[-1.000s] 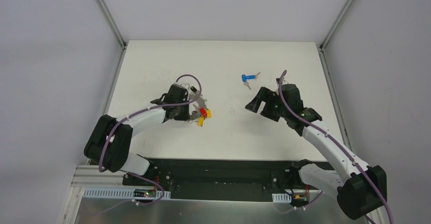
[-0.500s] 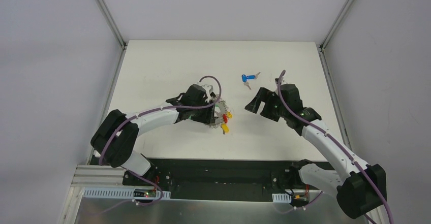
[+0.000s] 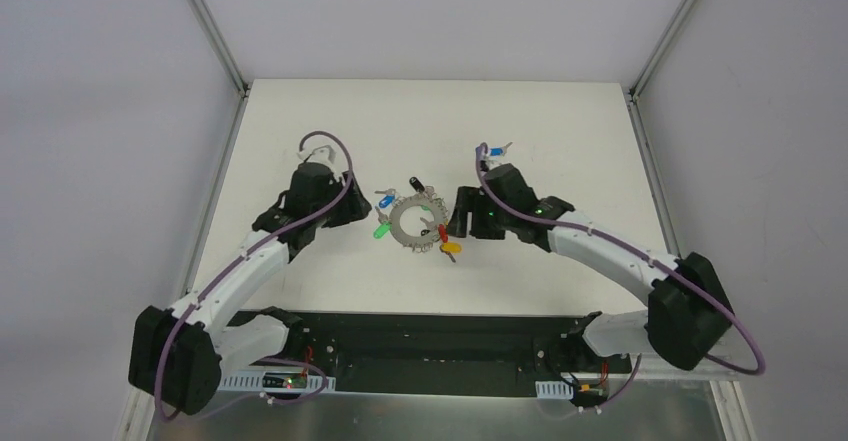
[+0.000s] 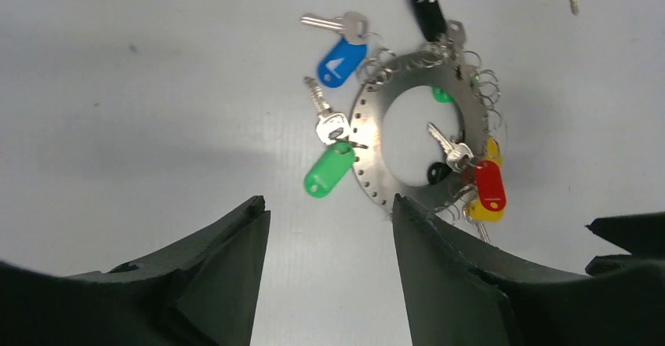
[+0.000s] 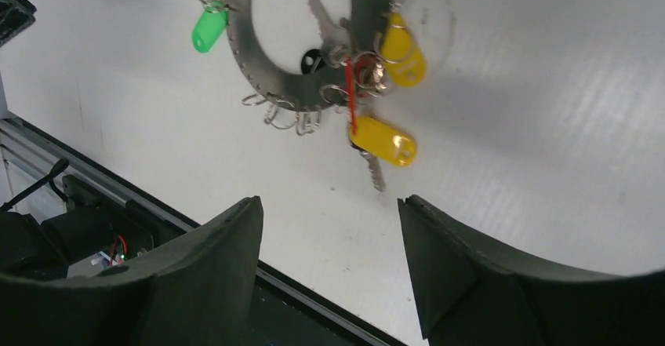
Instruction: Remove the keys from the keyring
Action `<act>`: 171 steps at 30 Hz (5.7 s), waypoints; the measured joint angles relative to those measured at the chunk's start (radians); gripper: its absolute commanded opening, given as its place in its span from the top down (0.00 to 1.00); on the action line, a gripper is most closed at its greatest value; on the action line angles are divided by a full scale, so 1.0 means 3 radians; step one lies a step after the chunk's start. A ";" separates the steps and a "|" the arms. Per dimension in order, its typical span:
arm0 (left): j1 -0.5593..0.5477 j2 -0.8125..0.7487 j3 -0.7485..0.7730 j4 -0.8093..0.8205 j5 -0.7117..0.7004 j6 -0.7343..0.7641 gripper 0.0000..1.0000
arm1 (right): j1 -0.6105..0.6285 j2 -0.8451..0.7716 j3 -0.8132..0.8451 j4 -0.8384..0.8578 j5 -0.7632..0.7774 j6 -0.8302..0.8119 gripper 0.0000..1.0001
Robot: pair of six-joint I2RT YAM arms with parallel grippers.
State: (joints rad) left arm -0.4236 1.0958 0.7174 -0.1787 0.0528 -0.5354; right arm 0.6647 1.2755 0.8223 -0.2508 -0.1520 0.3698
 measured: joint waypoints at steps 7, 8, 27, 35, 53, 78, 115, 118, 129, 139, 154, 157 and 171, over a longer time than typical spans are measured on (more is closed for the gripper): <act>0.0245 -0.0594 -0.0437 -0.0161 -0.0352 -0.0253 0.40 | 0.0842 0.0839 0.0908 -0.0106 0.0769 0.0195 0.41; 0.0262 -0.0643 -0.0453 -0.0196 -0.0397 -0.0273 0.40 | 0.0904 0.0927 0.1002 -0.0122 0.0849 0.0225 0.42; 0.0285 -0.0945 -0.0591 -0.0389 -0.0655 -0.0361 0.38 | 0.1218 0.2267 0.2008 -0.0970 0.1603 0.0914 0.45; 0.0285 -0.0974 -0.0593 -0.0392 -0.0656 -0.0355 0.37 | 0.1218 0.2485 0.2171 -0.0980 0.1470 0.0977 0.55; 0.0285 -0.0773 -0.0636 -0.0195 -0.0281 -0.0168 0.28 | 0.0935 0.1647 0.1695 -0.0992 0.1242 0.0960 1.00; -0.0271 -0.0518 -0.0802 0.1704 0.1143 -0.0111 0.29 | 0.0392 0.0476 0.2332 -0.1832 0.1237 0.0266 1.00; -0.0946 -0.0075 -0.0799 0.2196 0.1195 0.1205 0.35 | 0.0254 0.0454 0.2689 -0.2018 0.1003 0.0099 1.00; -0.0970 -0.0075 -0.0848 0.2265 0.1198 0.1174 0.33 | 0.0254 0.0453 0.2689 -0.2021 0.0989 0.0106 1.00; -0.0970 -0.0028 -0.0711 0.2140 0.0914 0.1348 0.46 | 0.0251 0.0443 0.2689 -0.2017 0.0917 0.0118 1.00; -0.0970 -0.0004 -0.0675 0.2150 0.0600 0.1514 0.41 | 0.0251 0.0389 0.2689 -0.2015 0.0860 0.0123 1.00; -0.0894 0.0523 -0.0244 0.2228 0.0540 0.1850 0.70 | 0.0251 0.0374 0.2689 -0.1994 0.0791 0.0127 1.00; -0.0874 0.0554 -0.0205 0.2230 0.0607 0.1925 1.00 | 0.0251 0.0370 0.2689 -0.1994 0.0768 0.0130 1.00; -0.0872 0.0534 -0.0013 0.1658 0.1012 0.2187 1.00 | 0.0248 0.0118 0.2454 -0.1971 0.0868 0.0113 1.00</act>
State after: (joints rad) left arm -0.6853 1.2560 0.7136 0.3187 0.3565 0.1207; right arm 0.7391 1.3109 1.5585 -0.8421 0.1085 0.4038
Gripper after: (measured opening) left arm 0.254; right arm 0.031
